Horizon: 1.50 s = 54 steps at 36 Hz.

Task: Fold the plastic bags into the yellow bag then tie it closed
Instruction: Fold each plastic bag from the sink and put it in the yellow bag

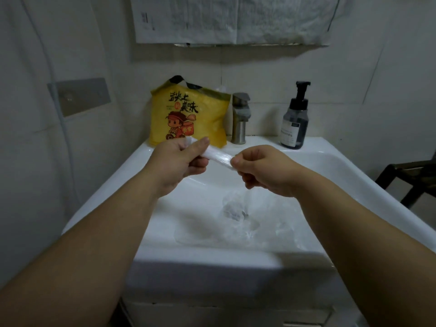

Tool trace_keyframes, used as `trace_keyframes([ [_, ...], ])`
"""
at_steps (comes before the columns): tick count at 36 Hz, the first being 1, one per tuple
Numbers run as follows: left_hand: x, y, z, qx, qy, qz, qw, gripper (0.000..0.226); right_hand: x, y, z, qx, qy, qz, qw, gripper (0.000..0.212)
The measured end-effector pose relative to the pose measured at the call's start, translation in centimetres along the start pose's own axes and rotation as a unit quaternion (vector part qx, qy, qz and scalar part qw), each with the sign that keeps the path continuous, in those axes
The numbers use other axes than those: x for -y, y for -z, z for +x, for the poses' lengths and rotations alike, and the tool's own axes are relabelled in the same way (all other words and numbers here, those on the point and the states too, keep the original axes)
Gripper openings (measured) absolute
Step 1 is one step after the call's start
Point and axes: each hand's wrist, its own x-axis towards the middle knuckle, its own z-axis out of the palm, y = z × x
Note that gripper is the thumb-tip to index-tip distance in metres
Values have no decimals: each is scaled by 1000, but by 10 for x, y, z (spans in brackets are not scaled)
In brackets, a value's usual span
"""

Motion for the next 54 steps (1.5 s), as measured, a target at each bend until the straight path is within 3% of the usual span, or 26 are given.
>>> trace_keyframes([
  [11, -52, 9, -1, 49, -23, 97, 994, 24, 38, 15, 3, -9, 27, -27, 999, 20],
  [19, -85, 17, 25, -46, -118, 149, 981, 22, 67, 16, 28, -42, 67, 71, 994, 32],
  [29, -98, 25, 71, -103, -124, -23, 987, 13, 88, 30, 74, -63, 125, 129, 982, 11],
  [36, -91, 32, 110, -97, -88, -49, 990, 7, 94, 41, 122, -119, 127, 43, 984, 6],
  [41, -84, 44, 146, -140, -127, 158, 969, 22, 97, 54, 167, -199, 138, -63, 968, 23],
  [46, -83, 53, 187, -106, -141, 409, 895, 55, 88, 64, 213, -276, 136, -126, 943, 26],
  [50, -77, 51, 208, -40, -132, 542, 829, 62, 82, 68, 238, -262, 120, -190, 939, 24],
  [54, -68, 53, 220, -46, -136, 562, 815, 42, 80, 65, 257, -164, 114, -268, 943, 22],
])
